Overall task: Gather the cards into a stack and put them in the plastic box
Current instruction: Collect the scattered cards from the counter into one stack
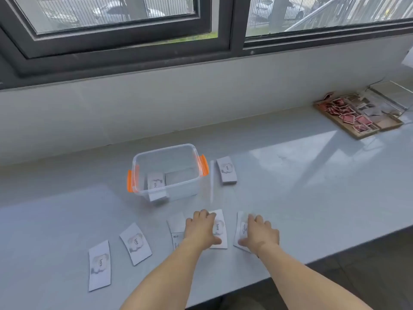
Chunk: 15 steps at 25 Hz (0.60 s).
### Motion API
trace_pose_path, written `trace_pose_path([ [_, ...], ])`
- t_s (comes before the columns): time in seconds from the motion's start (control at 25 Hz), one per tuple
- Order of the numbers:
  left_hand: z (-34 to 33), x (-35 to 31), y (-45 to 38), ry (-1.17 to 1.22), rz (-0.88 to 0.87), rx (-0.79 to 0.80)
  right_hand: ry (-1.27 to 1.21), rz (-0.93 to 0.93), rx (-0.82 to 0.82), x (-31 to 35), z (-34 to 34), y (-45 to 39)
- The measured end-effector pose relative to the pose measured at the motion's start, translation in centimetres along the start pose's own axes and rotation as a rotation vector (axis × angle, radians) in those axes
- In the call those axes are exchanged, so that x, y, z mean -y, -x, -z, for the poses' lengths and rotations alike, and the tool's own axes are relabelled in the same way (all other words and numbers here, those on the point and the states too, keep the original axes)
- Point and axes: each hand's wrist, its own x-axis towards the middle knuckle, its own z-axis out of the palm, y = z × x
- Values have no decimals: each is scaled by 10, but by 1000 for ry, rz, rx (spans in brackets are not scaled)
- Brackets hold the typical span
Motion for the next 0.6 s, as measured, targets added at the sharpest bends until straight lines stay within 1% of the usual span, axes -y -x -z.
trace_pose_path([
  [0.08,-1,-4,-9,-20,37,26,-66,-110,25,3,-3,-9],
  [0.28,-8,-2,-23,-95,54,47,-230,-214,56,13,-14,-29],
  [0.4,-9,-1,-29,-118,54,17,-281,-187,91,14,-12,-37],
  [0.6,-5,3,-30,-42,92,-26,-222,-26,96,8,-2,-49],
])
